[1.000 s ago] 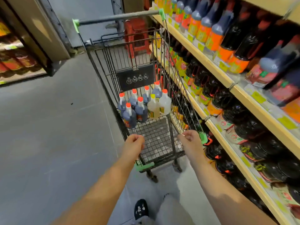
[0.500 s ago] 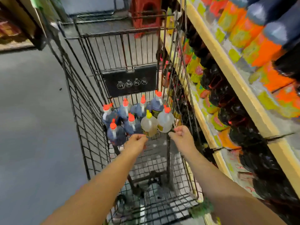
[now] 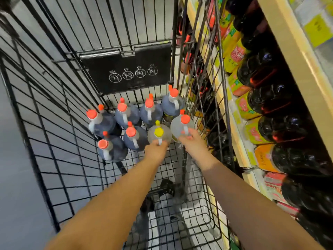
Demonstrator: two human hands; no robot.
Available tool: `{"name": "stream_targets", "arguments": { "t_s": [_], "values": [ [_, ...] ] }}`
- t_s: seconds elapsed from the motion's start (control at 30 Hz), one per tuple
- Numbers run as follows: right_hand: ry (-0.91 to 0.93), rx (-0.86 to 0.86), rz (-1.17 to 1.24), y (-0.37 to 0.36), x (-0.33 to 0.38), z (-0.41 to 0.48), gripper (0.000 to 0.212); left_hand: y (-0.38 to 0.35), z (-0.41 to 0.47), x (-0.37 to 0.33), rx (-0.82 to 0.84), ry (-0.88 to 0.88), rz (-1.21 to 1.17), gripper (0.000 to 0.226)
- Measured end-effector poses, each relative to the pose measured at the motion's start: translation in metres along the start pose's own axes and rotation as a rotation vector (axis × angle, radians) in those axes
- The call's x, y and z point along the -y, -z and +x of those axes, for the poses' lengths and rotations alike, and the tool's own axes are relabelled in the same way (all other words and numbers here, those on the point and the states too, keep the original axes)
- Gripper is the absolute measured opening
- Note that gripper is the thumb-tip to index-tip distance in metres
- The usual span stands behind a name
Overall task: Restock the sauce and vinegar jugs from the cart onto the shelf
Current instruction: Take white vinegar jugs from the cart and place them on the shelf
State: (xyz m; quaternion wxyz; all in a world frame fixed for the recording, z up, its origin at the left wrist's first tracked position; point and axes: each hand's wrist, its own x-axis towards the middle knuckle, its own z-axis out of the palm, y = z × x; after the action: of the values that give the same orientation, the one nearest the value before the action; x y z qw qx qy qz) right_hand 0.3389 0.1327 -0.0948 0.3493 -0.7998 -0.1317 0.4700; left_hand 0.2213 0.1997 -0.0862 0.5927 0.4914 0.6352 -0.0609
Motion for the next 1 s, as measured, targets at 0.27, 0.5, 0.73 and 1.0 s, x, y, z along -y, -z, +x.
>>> {"name": "stream_targets", "arguments": {
  "t_s": [0.27, 0.5, 0.73, 1.0],
  "values": [
    [-0.039, -0.048, -0.180, 0.000, 0.007, -0.023, 0.014, 0.027, -0.034, -0.010, 0.022, 0.039, 0.081, 0.046],
    [0.023, -0.086, -0.011, 0.004, 0.011, -0.114, 0.026, 0.049, -0.088, 0.005, 0.124, -0.101, 0.206, 0.046],
    [0.178, -0.327, 0.265, -0.005, 0.016, -0.253, 0.013, 0.087, -0.159, 0.005, 0.235, -0.389, 0.419, 0.056],
    [0.189, -0.772, 0.311, -0.014, -0.005, -0.444, 0.028, 0.094, -0.318, -0.002, 0.447, -0.917, 0.736, 0.036]
  ]
}}
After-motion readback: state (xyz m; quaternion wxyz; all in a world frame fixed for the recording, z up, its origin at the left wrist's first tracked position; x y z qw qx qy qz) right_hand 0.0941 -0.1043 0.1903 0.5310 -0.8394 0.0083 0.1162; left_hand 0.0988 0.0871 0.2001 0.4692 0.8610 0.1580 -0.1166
